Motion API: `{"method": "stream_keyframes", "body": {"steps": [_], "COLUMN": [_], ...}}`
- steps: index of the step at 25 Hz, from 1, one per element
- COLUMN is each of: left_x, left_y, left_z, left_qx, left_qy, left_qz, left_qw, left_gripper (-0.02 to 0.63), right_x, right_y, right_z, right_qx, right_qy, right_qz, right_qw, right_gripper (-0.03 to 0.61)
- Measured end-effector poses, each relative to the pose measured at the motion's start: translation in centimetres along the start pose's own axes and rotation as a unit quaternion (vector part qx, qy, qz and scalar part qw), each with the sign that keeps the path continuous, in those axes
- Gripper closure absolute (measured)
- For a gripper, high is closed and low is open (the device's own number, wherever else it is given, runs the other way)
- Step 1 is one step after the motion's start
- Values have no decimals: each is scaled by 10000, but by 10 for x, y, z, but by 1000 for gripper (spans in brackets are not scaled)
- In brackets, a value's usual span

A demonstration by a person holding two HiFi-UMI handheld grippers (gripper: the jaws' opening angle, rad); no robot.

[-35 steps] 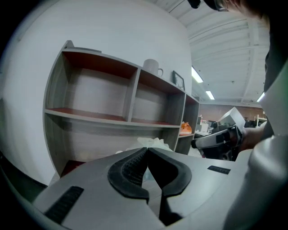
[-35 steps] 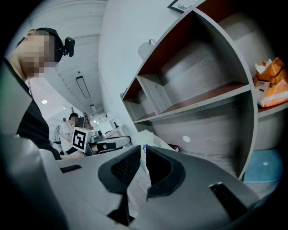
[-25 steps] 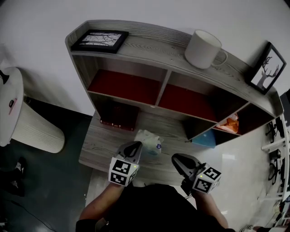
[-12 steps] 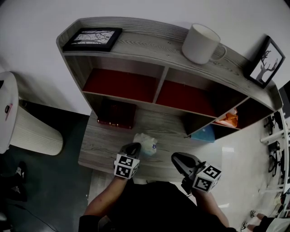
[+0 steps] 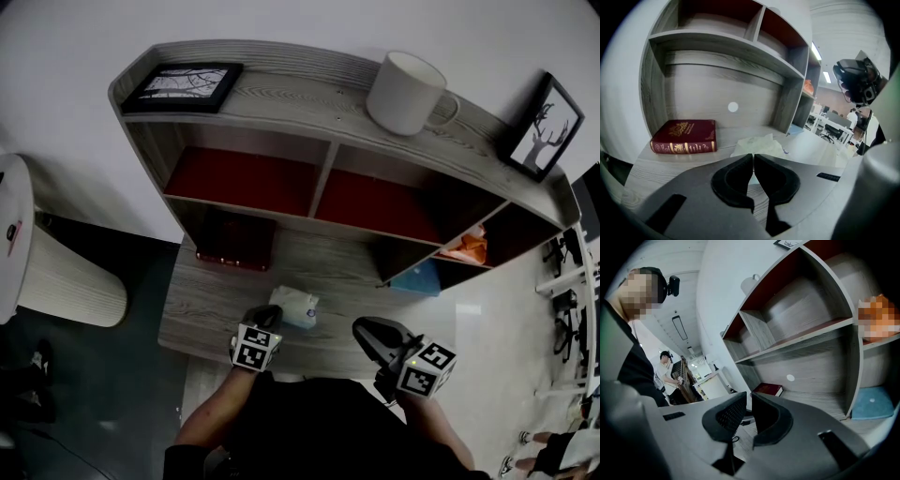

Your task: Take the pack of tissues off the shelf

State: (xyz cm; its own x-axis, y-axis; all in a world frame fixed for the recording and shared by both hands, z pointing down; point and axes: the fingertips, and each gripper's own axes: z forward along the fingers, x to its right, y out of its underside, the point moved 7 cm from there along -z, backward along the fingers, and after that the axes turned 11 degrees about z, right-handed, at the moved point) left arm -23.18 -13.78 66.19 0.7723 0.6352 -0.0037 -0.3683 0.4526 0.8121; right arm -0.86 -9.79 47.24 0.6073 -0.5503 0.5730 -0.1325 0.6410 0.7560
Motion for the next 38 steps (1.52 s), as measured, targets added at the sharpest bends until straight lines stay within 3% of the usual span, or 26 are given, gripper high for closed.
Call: {"method": "stream_keyframes", "body": {"steps": [3,5,13,26,38], "left_x": [-4,-9,-17,9,72], "left_y": [6,8,-33,-121,-202], "left_z": [3,2,-25,-63,-59], "left_qx": [-147,-175,375,1212,1847], "left_qy": [-51,-165,-440,-180,-43], "left_qz": [-47,-182,-279,26,423], "left_qw": [9999,9995,9979,9925,9819], "left_gripper": [583,461,419,423,474], "right_x": [5,9,19,35,87], "right_y": [-3,-6,-26,-48,-75], "right_z": [-2,-4,-7,-22,-103], "right_qx": [-3,8,105,420,927], "right_qy": [-1,1,-87,-99,124], "right_qz": [-8,-11,-50,-144,-296], "right_qw": [10000,10000,9999,9990,9952], "right_gripper": [558,558,558,558,558]}}
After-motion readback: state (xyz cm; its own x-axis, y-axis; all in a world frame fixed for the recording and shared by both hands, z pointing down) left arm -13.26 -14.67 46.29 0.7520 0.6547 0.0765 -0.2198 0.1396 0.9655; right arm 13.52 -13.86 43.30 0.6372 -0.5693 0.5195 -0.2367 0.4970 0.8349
